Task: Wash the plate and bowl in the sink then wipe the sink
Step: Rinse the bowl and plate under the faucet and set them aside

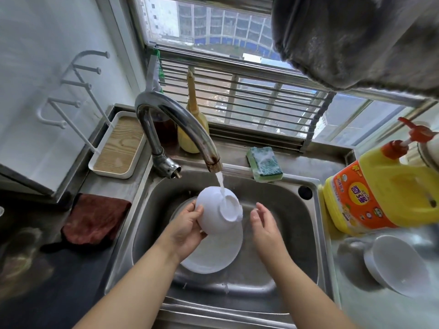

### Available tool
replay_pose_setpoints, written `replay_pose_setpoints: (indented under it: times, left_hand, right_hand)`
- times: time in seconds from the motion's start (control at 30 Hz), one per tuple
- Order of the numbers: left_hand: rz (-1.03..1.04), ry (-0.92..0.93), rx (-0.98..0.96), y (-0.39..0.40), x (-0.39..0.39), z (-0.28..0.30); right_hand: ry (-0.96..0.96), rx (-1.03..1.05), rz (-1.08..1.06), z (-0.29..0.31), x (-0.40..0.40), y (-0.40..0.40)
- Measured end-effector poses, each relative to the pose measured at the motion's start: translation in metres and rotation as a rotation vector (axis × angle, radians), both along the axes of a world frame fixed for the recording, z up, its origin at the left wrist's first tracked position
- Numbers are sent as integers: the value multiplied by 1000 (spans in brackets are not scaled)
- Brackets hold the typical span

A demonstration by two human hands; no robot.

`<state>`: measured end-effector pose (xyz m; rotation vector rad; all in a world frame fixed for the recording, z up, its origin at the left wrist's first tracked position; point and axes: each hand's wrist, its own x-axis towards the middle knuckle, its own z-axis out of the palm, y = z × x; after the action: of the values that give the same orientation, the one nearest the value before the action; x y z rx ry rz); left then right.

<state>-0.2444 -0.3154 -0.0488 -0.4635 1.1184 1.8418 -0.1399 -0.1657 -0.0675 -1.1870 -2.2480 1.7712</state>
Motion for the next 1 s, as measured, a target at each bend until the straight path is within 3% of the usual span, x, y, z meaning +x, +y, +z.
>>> replay_pose_setpoints:
  times: [0.13,0.2,0.3,0.37,0.4,0.5,0.57,0.67,0.73,0.83,0.93,1.0]
  left_hand:
    - [97,-128,87,-10,-3,-5]
    - [102,-158,73,-12,-4,-9]
    - [31,-137,-54,-10,-3,-13]
    - [-86,-134,-141,-8,-3,-13]
    - [-136,-144,-134,-8,-3,-13]
    - [-256,-158,-96,0,-6,-10]
    - [-279,-144,-180,9,-3,-4]
    - [-288,-32,-336,12,-1,-3]
    - [-404,27,-386,4,-6,-3]
    - [-451,50,-419,4,-6,-7]
    - [-239,52,-439,21,5,-16]
    - [-265,62,-427,20,4,-19]
  right_hand:
    - [-56,-676,-238,2,-24,-8]
    - [19,-845,-267,10,-30,-14]
    - [151,-907,-232,17,-35,-18]
    - [156,-752,-116,21,-35,-16]
    - [122,-580,-2,23,-34,-15]
    - [-41,82,426,23,-28,-16]
    - [-85,483,689,12,-22,-21]
    - [105,836,969,-1,-11,-17]
    - [127,1077,1011,-4,-8,5]
    - [-13,1201,1054,-1,-12,5]
    - [-104,785,978,-8,-17,-21]
    - [-94,805,996,-12,-13,-11]
